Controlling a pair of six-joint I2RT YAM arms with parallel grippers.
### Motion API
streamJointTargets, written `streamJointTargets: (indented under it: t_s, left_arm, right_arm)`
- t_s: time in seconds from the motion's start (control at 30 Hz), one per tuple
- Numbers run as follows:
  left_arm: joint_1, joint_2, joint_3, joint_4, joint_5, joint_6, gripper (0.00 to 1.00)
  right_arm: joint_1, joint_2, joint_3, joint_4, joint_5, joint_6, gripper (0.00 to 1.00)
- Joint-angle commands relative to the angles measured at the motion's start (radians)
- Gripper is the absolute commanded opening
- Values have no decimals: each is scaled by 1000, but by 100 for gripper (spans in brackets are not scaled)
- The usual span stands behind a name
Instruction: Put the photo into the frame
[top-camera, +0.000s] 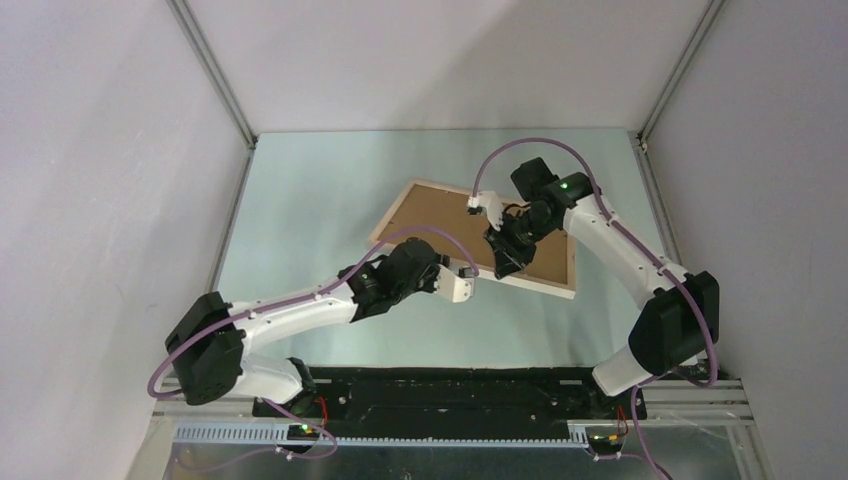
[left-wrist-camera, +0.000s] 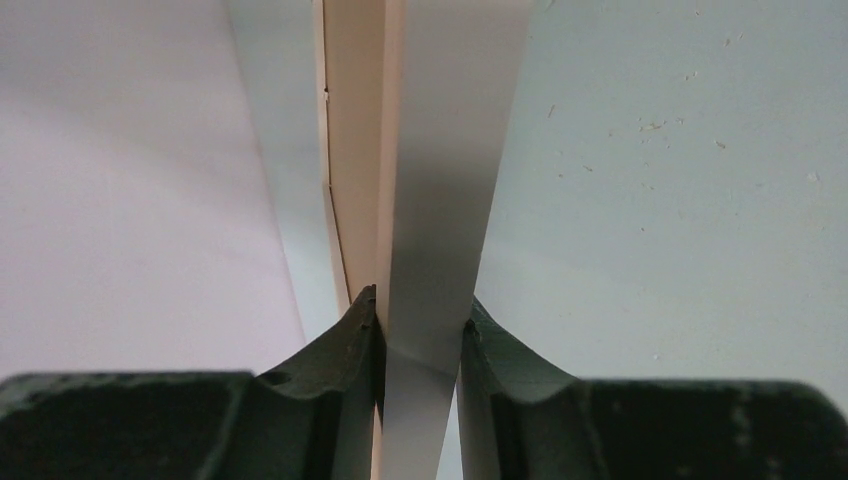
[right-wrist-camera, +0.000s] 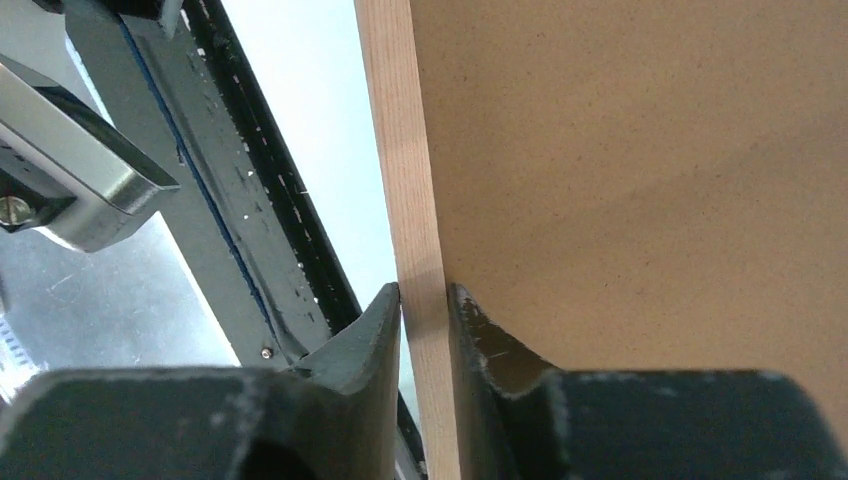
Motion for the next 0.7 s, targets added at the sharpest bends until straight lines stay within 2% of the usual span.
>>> streamJointTargets:
  t_s: [0.0, 0.1, 0.4, 0.67]
  left_arm:
    - [3, 0, 59, 7, -46, -82, 1]
    - [3, -4, 91, -45, -39, -109, 0]
    - [3, -83, 172, -233, 6, -168, 0]
    - [3, -188, 231, -382, 31, -187, 0]
  right_arm:
    - [-3, -101, 40, 42, 14, 113, 30]
    - [-3, -131, 40, 58, 52, 135, 41]
    - [25, -265, 62, 93, 143, 171, 62]
    - [104, -373, 49, 96, 251, 145, 71]
